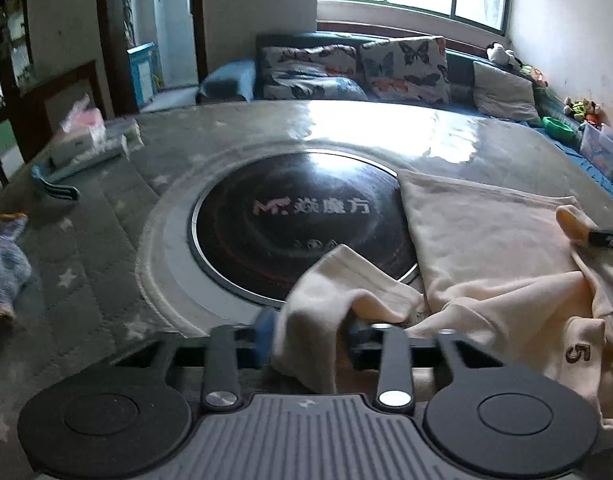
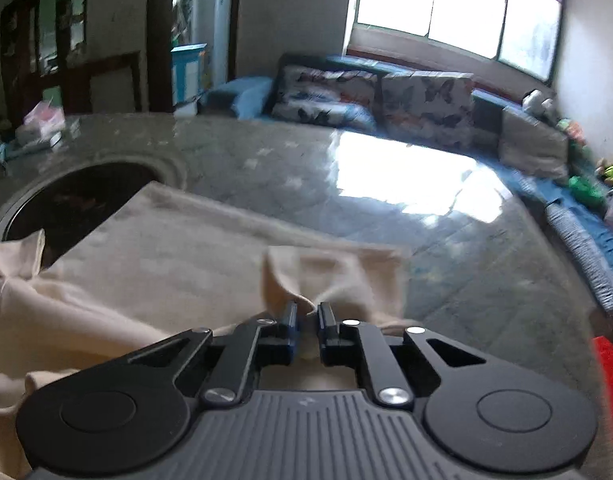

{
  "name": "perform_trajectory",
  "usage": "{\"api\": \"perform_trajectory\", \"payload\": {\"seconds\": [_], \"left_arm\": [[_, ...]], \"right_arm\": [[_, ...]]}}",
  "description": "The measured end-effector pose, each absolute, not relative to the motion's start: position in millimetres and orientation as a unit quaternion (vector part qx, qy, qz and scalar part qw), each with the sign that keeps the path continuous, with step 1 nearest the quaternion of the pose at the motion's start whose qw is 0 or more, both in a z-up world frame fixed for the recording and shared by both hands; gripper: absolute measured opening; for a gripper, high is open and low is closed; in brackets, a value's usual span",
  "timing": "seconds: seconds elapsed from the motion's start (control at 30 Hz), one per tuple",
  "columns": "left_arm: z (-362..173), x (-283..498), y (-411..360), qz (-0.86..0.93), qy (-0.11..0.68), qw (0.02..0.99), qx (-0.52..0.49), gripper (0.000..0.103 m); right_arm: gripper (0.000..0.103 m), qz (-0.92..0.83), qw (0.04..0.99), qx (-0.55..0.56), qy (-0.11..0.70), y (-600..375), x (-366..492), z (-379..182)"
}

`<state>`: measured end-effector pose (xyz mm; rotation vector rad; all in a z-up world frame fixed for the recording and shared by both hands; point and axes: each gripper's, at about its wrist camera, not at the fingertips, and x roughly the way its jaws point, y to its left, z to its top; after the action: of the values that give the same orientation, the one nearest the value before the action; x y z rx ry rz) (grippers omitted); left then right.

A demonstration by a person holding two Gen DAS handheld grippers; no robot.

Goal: Fold clothes

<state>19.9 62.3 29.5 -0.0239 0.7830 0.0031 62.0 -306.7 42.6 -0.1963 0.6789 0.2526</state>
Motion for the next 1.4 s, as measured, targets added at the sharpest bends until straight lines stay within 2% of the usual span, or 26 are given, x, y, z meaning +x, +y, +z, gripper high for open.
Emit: {"api": "perform_trajectory", "payload": {"seconds": [0.03,0.13,0.37,0.5,0.7,0.77,0.83,0.9,1.07,1.2,1.4], "left_arm": [[27.5,20.8,63.1,0.003,0.384,0.923,-0.013,0.015],[24.6,20.5,66.2,0.008,0.385,0.923,-0.02,0.01],[27.9,10.0,78.7,0.026,0.375,0.926,-0.029,0.009],[29.0,6.5,82.7,0.031,0.375,0.926,-0.03,0.009],[31.1,3.4,81.2,0.034,0.379,0.924,-0.026,0.01],[31.4,2.4,81.7,0.036,0.379,0.924,-0.025,0.011],[31.7,1.2,82.4,0.04,0.38,0.924,-0.024,0.012],[32.8,-1.2,83.4,0.045,0.38,0.924,-0.025,0.018],[48.8,-15.0,78.5,0.038,0.359,0.933,-0.011,0.021],[66.2,-28.6,60.6,0.001,0.329,0.944,0.002,0.032],[79.5,-41.0,27.6,-0.081,0.306,0.948,0.012,0.035]], "right_arm": [[0.008,0.114,0.935,-0.099,0.322,-312.1,59.1,48.4],[0.007,0.081,0.945,-0.107,0.297,-333.4,50.3,64.0],[0.007,-0.046,0.958,-0.092,0.267,-412.0,27.8,86.1],[0.008,-0.106,0.948,-0.064,0.295,-453.5,25.9,75.8],[0.015,-0.128,0.941,-0.041,0.31,-471.4,15.6,70.3],[0.019,-0.096,0.944,-0.036,0.312,-463.9,10.4,71.0],[0.032,-0.058,0.946,-0.037,0.317,-449.4,8.3,71.3],[0.036,-0.016,0.947,-0.038,0.32,-430.8,3.8,70.8],[0.036,0.094,0.939,-0.047,0.329,-383.5,-9.5,71.2],[0.036,0.167,0.928,-0.069,0.326,-348.1,-20.9,79.6],[0.036,0.262,0.902,-0.105,0.327,-302.0,-36.9,90.5]]}}
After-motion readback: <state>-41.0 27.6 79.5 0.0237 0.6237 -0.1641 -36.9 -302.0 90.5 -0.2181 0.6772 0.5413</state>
